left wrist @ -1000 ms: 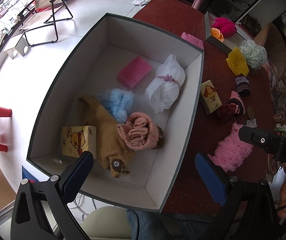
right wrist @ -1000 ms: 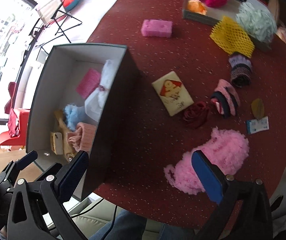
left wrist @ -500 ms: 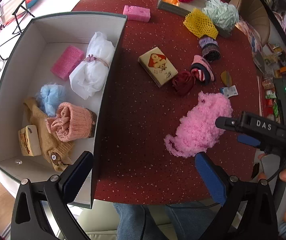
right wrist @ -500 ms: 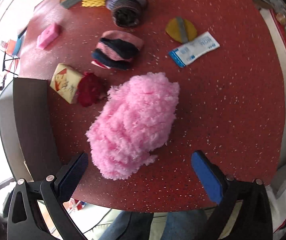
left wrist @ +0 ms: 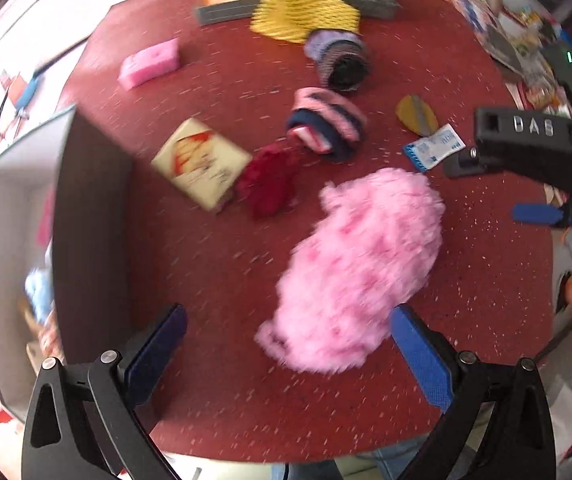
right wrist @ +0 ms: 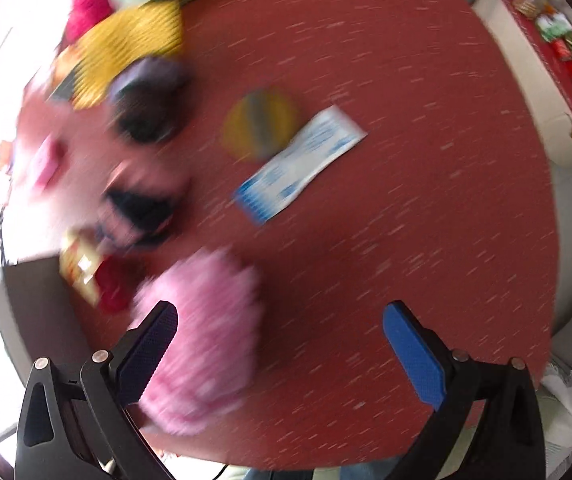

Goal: Organize soft objects
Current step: 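Grasp pink fluffy yarn with left tool while right tool grasps yellow round puff, then carry pink yarn over the box with left tool while right tool carries yellow puff, then lower pink yarn into the box with left tool while right tool lowers yellow puff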

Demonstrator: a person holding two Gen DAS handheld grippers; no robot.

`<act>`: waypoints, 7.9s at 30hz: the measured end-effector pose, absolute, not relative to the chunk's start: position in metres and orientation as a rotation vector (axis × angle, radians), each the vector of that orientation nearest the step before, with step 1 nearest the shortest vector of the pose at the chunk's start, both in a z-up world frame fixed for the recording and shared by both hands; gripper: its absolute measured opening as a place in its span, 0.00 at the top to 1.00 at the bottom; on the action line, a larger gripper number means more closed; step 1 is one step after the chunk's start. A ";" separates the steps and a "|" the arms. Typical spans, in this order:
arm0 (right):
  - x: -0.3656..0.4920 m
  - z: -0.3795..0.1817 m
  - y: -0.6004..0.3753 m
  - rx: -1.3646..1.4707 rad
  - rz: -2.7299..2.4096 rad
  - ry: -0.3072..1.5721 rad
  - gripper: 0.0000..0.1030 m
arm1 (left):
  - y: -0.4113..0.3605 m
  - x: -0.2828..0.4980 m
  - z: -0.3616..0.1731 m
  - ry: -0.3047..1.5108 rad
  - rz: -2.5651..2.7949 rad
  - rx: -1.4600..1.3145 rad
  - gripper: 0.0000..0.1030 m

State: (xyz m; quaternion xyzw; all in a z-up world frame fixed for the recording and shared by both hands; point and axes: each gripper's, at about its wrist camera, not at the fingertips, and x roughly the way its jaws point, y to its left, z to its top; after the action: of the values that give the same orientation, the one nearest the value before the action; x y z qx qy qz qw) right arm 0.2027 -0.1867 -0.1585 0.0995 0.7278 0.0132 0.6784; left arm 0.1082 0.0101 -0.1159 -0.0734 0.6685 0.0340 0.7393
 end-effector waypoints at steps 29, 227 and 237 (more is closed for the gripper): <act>0.290 -0.209 -0.102 -0.451 0.457 1.485 0.00 | -0.034 0.149 -0.203 1.580 0.223 -0.267 0.00; 0.082 -0.039 0.184 -0.531 0.854 1.337 0.50 | 0.261 -0.036 -0.064 1.194 0.496 -0.614 0.50; 0.084 -0.042 0.191 -0.553 0.859 1.333 0.50 | 0.264 -0.032 -0.068 1.205 0.494 -0.617 0.50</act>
State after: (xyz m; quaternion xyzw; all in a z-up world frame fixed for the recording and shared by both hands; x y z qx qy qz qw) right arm 0.0838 0.1906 -0.0423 -0.2451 0.5910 0.3807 0.6676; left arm -0.0317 0.2636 -0.0683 -0.2824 0.5516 0.2262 0.7515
